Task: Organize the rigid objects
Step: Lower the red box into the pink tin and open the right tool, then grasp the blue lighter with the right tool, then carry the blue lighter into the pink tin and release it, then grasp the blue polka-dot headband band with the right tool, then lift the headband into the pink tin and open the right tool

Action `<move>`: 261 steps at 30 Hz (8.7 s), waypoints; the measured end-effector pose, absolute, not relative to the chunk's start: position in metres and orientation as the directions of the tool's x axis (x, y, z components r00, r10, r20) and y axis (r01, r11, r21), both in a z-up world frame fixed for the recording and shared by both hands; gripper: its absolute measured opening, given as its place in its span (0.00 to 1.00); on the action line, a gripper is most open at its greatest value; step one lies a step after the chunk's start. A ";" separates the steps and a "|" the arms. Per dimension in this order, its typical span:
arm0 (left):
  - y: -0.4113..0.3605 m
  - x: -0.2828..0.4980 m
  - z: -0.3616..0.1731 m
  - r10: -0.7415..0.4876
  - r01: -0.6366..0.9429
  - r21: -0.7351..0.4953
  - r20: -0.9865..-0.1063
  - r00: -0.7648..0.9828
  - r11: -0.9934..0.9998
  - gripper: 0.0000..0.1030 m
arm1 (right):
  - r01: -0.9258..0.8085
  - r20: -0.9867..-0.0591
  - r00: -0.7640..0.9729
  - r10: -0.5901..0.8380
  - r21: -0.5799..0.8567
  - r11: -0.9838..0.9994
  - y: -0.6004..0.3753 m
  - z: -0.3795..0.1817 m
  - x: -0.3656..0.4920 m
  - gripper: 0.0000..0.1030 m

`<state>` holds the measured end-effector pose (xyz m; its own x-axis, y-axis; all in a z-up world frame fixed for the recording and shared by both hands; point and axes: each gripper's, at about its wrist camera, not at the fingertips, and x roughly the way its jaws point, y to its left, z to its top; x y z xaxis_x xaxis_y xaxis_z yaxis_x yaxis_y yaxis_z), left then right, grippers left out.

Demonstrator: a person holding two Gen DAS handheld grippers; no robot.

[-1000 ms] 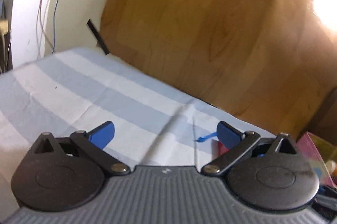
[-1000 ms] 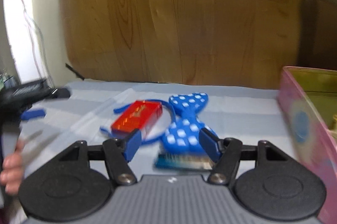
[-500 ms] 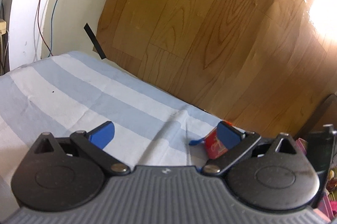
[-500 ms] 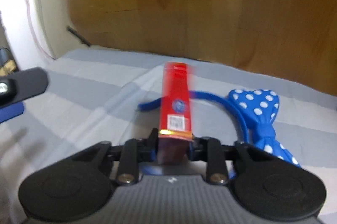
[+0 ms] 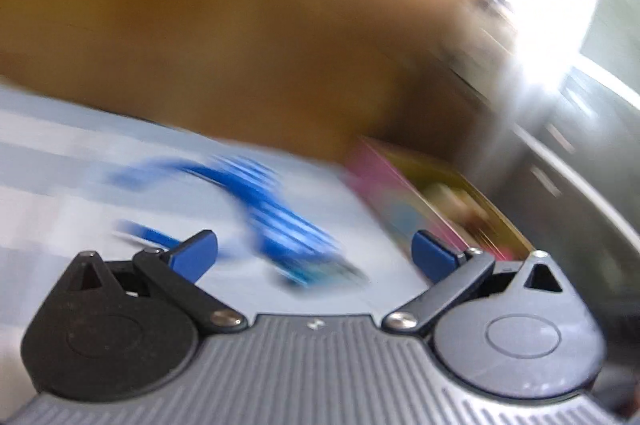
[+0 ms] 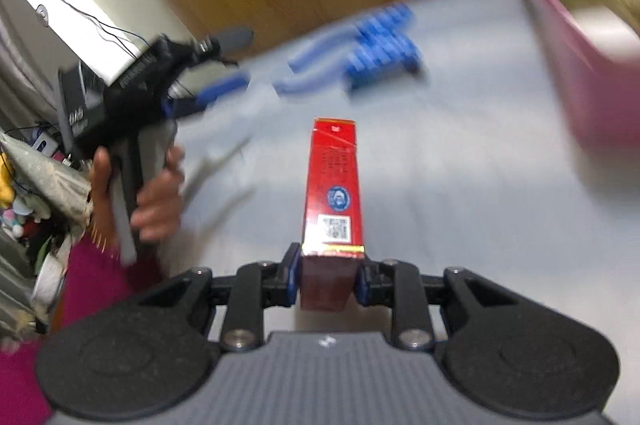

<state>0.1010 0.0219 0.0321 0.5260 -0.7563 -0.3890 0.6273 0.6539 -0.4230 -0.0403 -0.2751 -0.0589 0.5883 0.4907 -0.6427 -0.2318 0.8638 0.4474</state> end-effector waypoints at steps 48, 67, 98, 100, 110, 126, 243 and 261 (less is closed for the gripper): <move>-0.077 0.081 0.076 -0.633 0.549 -0.315 -0.362 0.684 0.774 0.80 | 0.064 -0.149 0.987 -0.057 0.045 0.997 -0.347 -0.009 -0.056 0.59; 0.096 0.112 0.013 -0.350 0.131 -0.441 -0.461 0.816 0.888 0.79 | -0.248 -0.577 0.801 0.158 -0.079 0.966 -0.163 -0.059 0.164 0.73; 0.064 0.115 -0.003 -0.464 0.302 -0.369 -0.517 0.719 0.879 0.72 | -0.393 -0.610 0.742 0.280 -0.056 0.918 -0.181 -0.057 0.056 0.03; 0.057 0.109 -0.003 -0.495 0.354 -0.353 -0.510 0.703 0.866 0.71 | -0.365 -0.598 0.736 0.318 0.046 0.930 -0.187 -0.061 0.038 0.03; 0.075 0.083 -0.014 -0.534 0.250 -0.537 -0.478 0.697 0.806 0.71 | -0.425 -0.498 0.806 0.319 -0.112 0.898 -0.169 -0.040 0.050 0.41; 0.076 0.090 -0.022 -0.621 0.291 -0.607 -0.450 0.641 0.740 0.66 | -0.414 -0.539 0.712 0.451 0.196 0.889 -0.162 -0.067 0.074 0.23; -0.058 0.021 -0.024 -0.284 0.448 0.148 -0.592 0.755 0.882 0.09 | -0.144 -0.489 0.853 0.184 0.119 0.982 -0.253 -0.067 -0.037 0.18; -0.097 0.001 0.060 -0.359 0.426 0.130 -0.354 0.863 0.895 0.09 | -0.174 -0.278 0.937 0.212 0.157 0.972 -0.320 -0.005 -0.098 0.09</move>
